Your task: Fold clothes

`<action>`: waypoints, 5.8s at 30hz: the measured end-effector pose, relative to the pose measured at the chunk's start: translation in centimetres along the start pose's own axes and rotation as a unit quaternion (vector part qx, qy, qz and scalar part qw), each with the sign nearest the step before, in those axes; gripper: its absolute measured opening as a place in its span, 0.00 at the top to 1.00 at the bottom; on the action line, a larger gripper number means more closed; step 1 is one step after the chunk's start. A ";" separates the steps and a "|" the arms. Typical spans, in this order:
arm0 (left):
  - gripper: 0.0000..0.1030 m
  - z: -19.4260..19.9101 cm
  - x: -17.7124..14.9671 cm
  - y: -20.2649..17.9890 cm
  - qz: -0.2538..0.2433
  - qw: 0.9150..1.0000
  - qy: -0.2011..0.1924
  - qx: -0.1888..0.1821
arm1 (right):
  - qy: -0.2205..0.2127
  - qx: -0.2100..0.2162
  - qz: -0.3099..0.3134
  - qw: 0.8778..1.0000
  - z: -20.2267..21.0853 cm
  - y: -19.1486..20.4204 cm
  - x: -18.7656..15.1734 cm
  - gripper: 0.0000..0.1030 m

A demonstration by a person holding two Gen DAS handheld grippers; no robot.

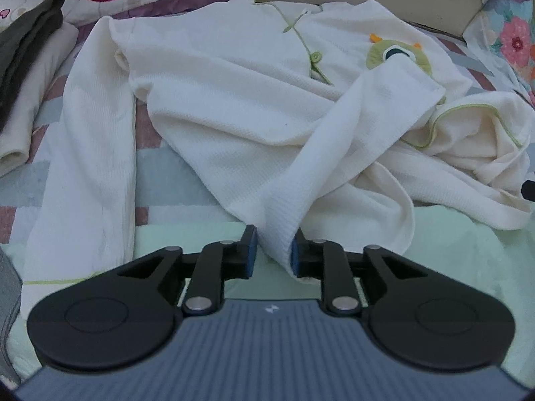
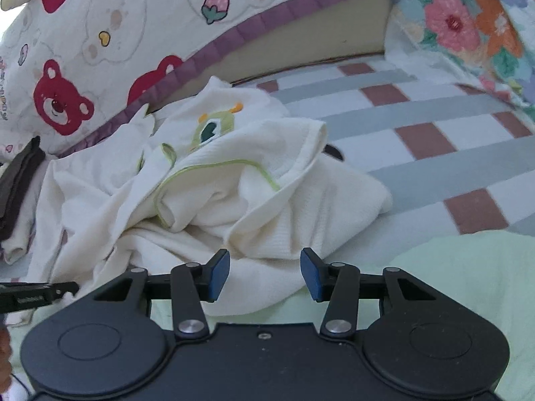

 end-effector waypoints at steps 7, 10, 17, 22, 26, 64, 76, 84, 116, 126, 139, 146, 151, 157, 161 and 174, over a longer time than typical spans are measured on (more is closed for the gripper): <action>0.48 -0.4 0.3 -0.3 0.015 1.000 0.009 -0.016 | 0.017 -0.088 0.111 0.990 -2.2 1.2 -1.9 0.56; 0.48 -0.8 0.2 0.0 0.028 0.999 0.014 -0.013 | -0.003 -0.109 0.118 0.987 -1.1 0.5 -2.3 0.98; 0.97 1.9 1.4 0.6 0.026 0.999 -0.039 0.008 | -0.072 -0.172 0.105 0.977 4.5 -3.1 0.0 1.00; 0.97 6.2 2.9 1.4 -0.011 0.993 -0.106 0.052 | -0.055 -0.076 0.017 0.995 4.9 -4.5 -0.1 0.95; 0.97 5.5 1.8 3.4 0.034 0.993 -0.075 0.081 | -0.029 -0.011 0.029 0.999 2.5 -2.3 -0.6 0.91; 0.97 18.3 -3.3 11.2 0.064 0.981 -0.113 0.145 | -0.082 0.028 0.021 0.996 12.3 -1.3 -1.3 0.99; 0.93 12.0 -7.9 11.0 0.015 0.985 0.028 0.167 | -0.016 -0.018 0.032 0.999 9.7 -2.8 -3.5 0.90; 0.76 13.1 -8.5 11.7 0.054 0.983 0.042 0.169 | -0.016 0.077 0.161 0.984 6.7 3.3 -1.7 0.79; 0.44 5.6 0.8 -4.6 -0.125 0.992 -0.030 -0.006 | -0.098 -0.049 0.134 0.985 8.2 0.4 -0.5 0.97; 0.44 3.4 -1.2 -8.6 -0.161 0.986 -0.016 -0.048 | -0.059 -0.132 -0.006 0.990 11.2 -8.8 -3.0 0.99; 0.43 3.1 -1.0 -4.8 -0.155 0.985 -0.010 0.076 | 0.033 0.057 -0.002 0.998 5.3 -1.4 -1.5 0.64; 0.33 6.3 -2.4 2.9 -0.149 0.980 0.011 0.132 | 0.017 0.076 0.054 0.995 4.7 1.0 0.8 0.64; 0.30 6.4 -2.7 3.5 -0.135 0.987 0.015 0.089 | 0.014 0.107 0.081 0.991 4.3 3.4 1.5 0.57; 0.25 3.8 -2.8 -0.1 -0.188 0.977 -0.007 0.101 | 0.041 0.148 0.044 0.987 1.1 4.9 1.4 0.51; 0.25 2.4 -2.5 0.5 -0.182 0.975 -0.005 0.127 | 0.090 0.138 -0.070 0.984 -1.7 3.5 0.7 0.51; 0.71 2.0 -2.9 2.7 -0.076 0.995 0.000 0.071 | 0.081 0.099 -0.219 0.967 -3.1 1.2 -0.1 0.50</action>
Point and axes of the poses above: each gripper's, at about its wrist camera, not at the fingertips, and z roughly against the way its jaws point, y to its left, x to its top, the point moved 4 cm from there along -z, roughly the way its jaws point, and after that the axes turned 8 degrees about -y, right-handed, at the moved point
